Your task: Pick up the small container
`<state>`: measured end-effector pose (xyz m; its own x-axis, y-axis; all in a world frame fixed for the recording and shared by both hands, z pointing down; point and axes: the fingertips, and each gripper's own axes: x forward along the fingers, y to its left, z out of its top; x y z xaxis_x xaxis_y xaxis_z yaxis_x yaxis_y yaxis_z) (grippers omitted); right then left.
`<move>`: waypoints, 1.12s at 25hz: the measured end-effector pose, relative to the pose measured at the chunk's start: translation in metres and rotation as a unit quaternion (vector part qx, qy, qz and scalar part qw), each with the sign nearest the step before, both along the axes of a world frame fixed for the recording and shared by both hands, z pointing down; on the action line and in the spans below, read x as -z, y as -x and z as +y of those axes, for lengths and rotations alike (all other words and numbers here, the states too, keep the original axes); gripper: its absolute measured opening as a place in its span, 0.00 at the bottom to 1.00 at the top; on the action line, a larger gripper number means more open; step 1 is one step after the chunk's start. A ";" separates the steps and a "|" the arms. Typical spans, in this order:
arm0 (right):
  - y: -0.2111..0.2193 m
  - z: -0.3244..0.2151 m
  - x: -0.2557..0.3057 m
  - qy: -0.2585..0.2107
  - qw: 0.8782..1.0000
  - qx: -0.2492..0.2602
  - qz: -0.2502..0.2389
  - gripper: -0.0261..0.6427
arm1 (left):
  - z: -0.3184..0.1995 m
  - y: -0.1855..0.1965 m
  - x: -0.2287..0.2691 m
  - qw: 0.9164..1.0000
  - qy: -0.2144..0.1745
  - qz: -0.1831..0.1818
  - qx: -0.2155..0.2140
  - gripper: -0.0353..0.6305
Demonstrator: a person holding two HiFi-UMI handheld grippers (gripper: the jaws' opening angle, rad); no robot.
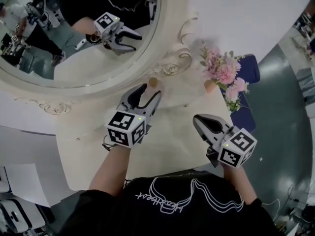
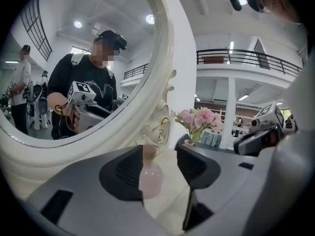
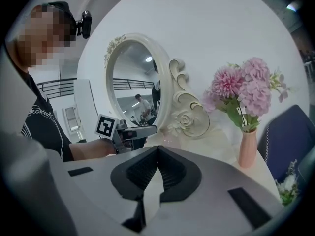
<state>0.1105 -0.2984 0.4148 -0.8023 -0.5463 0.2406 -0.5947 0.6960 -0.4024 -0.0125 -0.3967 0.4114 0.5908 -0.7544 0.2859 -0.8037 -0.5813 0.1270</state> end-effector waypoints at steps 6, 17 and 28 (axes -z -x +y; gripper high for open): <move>-0.003 -0.007 -0.012 0.015 1.000 0.002 0.009 0.05 | -0.024 -0.002 -0.022 1.000 0.010 -0.021 0.006 0.35; -0.011 -0.012 -0.022 0.025 0.999 -0.006 0.022 0.05 | -0.037 -0.004 -0.039 0.999 0.013 -0.048 0.013 0.25; -0.009 -0.002 -0.030 0.036 0.999 -0.012 0.023 0.05 | -0.037 -0.003 -0.040 0.998 0.000 -0.059 0.010 0.26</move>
<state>0.1198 -0.3006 0.4445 -0.7762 -0.5451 0.3170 -0.6301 0.6512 -0.4230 -0.0096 -0.4342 0.4511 0.5378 -0.7656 0.3532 -0.8244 -0.5652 0.0303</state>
